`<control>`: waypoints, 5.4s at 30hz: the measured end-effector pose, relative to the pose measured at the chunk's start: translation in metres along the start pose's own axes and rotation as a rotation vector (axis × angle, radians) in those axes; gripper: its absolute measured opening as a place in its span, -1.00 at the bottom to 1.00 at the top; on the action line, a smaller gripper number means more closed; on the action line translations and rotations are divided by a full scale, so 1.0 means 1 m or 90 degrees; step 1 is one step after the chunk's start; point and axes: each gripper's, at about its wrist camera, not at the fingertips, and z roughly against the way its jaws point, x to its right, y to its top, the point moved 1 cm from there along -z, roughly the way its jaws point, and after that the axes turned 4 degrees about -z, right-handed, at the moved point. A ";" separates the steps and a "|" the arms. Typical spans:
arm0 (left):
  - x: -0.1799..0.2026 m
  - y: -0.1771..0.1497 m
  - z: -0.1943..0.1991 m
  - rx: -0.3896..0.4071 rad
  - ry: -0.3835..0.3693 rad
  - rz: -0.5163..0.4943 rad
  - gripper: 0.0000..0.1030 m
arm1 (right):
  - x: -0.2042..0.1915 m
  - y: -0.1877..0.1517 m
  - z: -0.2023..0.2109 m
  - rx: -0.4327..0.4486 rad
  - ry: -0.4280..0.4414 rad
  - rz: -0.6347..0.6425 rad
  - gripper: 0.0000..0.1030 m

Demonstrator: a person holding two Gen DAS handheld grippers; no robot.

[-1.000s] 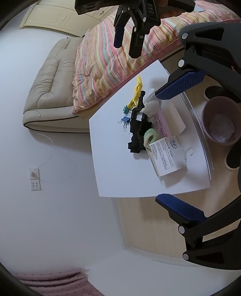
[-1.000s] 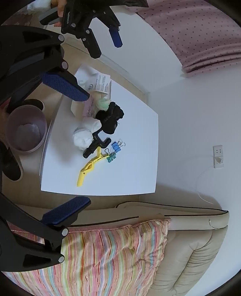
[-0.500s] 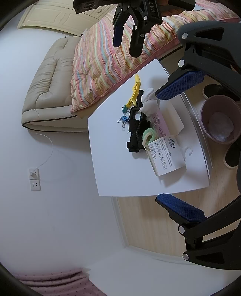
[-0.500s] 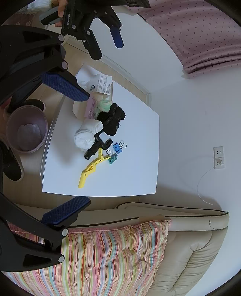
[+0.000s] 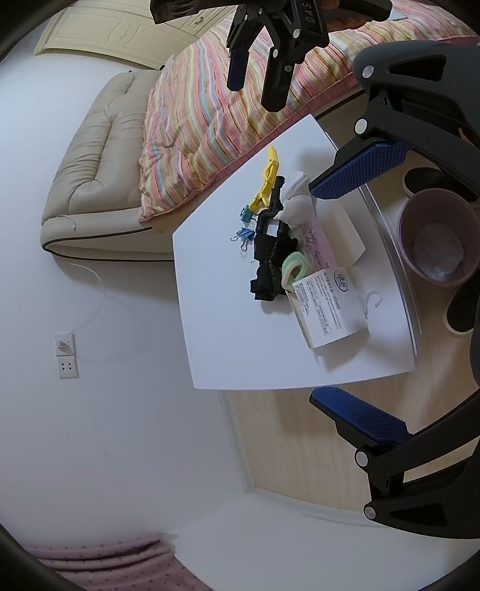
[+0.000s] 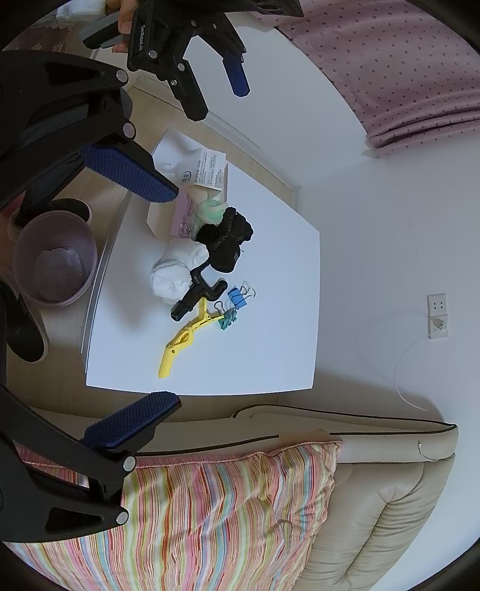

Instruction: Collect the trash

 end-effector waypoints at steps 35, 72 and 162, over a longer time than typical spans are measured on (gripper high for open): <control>-0.006 0.000 -0.015 -0.034 0.009 0.020 0.89 | -0.001 -0.006 -0.006 -0.014 0.007 0.001 0.94; -0.022 -0.014 -0.099 -0.148 0.064 0.174 0.22 | 0.022 -0.017 -0.016 -0.034 0.008 -0.028 0.94; 0.020 -0.066 0.040 -0.029 -0.057 -0.010 0.22 | -0.051 -0.093 0.019 -0.097 0.145 0.130 -0.74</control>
